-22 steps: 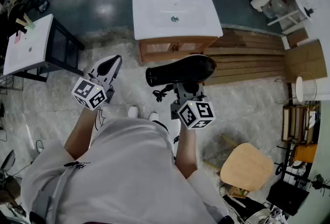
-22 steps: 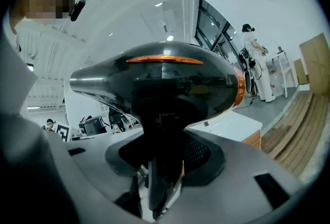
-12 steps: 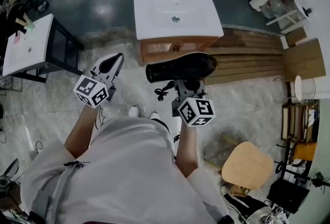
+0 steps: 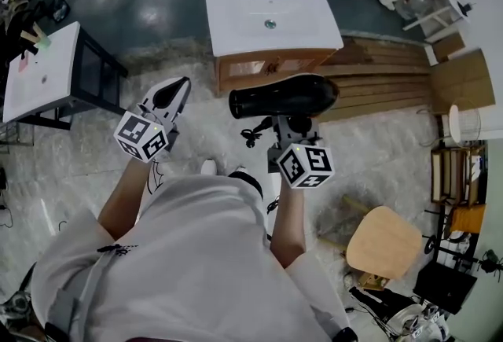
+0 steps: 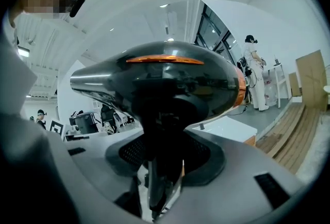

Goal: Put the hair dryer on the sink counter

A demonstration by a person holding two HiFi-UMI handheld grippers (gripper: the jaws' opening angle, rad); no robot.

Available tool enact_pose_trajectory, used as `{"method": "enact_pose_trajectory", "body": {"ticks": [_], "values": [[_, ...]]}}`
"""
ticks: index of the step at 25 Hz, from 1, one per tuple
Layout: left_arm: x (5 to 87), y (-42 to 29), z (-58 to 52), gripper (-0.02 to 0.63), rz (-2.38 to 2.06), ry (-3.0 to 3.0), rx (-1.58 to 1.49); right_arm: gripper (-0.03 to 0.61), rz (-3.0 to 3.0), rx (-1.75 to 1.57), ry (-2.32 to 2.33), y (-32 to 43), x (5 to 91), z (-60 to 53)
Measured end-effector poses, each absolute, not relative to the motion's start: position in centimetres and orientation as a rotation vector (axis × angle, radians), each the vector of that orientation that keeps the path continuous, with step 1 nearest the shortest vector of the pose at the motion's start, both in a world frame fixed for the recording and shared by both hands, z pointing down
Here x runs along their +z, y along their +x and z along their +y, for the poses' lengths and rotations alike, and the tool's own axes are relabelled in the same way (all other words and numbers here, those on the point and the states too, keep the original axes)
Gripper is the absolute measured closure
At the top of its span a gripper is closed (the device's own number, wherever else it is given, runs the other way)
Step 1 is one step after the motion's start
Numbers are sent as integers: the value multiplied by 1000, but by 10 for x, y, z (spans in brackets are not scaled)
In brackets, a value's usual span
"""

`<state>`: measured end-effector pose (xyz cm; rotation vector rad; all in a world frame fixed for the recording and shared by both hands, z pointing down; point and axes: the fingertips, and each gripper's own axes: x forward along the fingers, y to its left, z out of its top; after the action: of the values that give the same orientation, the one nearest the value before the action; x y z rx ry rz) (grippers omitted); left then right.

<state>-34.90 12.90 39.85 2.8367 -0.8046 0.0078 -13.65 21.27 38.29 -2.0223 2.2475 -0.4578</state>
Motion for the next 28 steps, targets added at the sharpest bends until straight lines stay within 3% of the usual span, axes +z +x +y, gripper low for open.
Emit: {"method": "enact_pose_trajectory", "body": {"ticks": [15,28], "values": [[410,-350,138,611,-720,2848,13,402,2227,-429,-2052,-136,373,215],[412,-265,155,611,-775,2838,9,402,2321,-439,-1936,-64,375,212]]}}
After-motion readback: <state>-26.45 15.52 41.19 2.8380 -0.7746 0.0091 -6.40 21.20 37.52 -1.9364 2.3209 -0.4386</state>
